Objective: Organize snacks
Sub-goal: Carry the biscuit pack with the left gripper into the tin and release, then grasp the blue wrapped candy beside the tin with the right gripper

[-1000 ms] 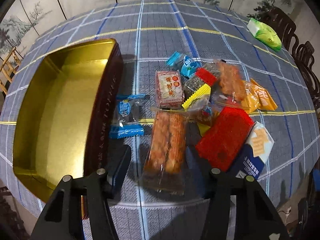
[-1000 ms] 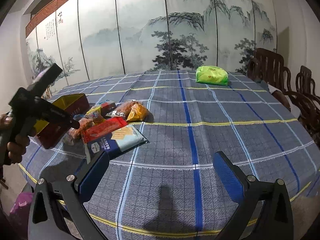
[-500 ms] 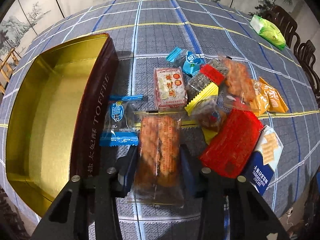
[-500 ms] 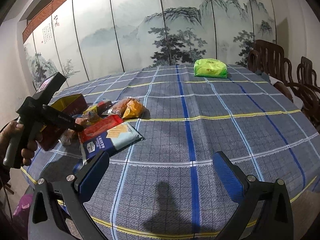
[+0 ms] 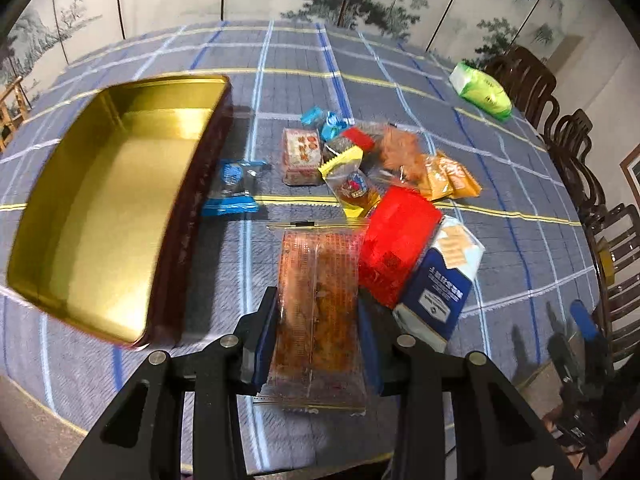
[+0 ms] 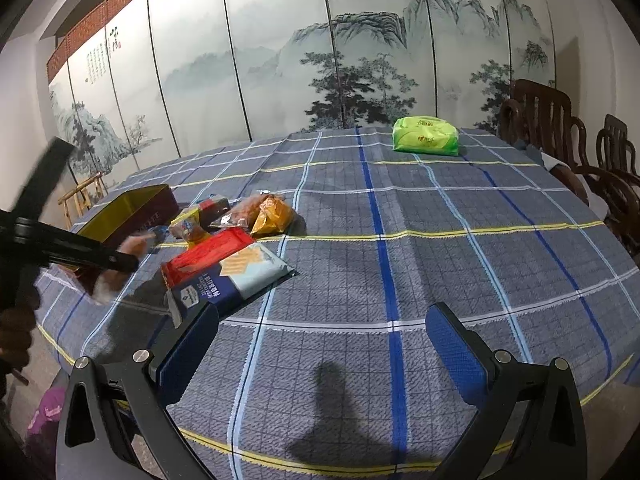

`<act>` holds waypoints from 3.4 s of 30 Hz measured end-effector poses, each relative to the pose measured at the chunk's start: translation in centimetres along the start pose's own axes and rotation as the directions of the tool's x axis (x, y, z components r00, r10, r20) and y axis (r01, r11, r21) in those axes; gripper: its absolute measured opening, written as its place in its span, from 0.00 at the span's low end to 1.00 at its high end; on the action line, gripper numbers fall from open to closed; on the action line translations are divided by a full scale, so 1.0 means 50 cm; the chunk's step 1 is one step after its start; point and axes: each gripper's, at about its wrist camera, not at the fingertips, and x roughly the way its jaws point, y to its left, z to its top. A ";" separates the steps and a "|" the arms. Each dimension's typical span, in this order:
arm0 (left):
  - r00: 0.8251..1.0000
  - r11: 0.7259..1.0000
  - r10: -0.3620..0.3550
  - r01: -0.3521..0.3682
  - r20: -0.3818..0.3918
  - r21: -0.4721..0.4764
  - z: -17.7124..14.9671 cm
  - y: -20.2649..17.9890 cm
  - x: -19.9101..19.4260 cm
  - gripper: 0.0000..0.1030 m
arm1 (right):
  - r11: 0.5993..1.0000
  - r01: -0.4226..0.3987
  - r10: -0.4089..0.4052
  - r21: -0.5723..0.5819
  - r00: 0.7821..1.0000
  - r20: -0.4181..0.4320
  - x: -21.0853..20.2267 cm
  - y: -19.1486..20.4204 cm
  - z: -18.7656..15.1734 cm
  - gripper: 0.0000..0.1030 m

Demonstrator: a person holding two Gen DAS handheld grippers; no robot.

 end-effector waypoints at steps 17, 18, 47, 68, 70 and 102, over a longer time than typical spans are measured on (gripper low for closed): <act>0.992 0.999 0.029 -0.031 0.122 0.017 -0.018 0.011 -0.124 0.32 | 0.995 -0.043 0.043 -0.093 0.999 -0.006 -0.010 0.068 -0.008 1.00; 0.991 0.999 0.038 -0.041 0.128 0.018 -0.016 0.015 -0.128 0.32 | 0.995 -0.043 0.043 -0.091 0.999 -0.010 -0.008 0.067 -0.008 1.00; 0.948 0.965 0.254 -0.262 0.192 0.016 0.063 0.161 -0.102 0.33 | 0.987 -0.045 0.036 -0.156 0.997 -0.065 0.010 0.130 -0.002 1.00; 0.927 0.919 0.360 -0.371 0.102 0.131 0.228 0.272 0.031 0.33 | 0.978 -0.045 0.022 -0.201 0.993 -0.115 0.054 0.171 0.010 1.00; 0.927 0.919 0.365 -0.373 0.087 0.129 0.242 0.282 0.048 0.33 | 0.977 -0.048 0.023 -0.209 0.993 -0.119 0.059 0.175 0.014 1.00; 0.934 0.952 0.306 -0.297 0.182 -0.075 0.086 0.341 -0.140 0.74 | 0.308 -0.704 0.288 -0.640 0.710 -0.643 0.428 0.510 0.176 0.82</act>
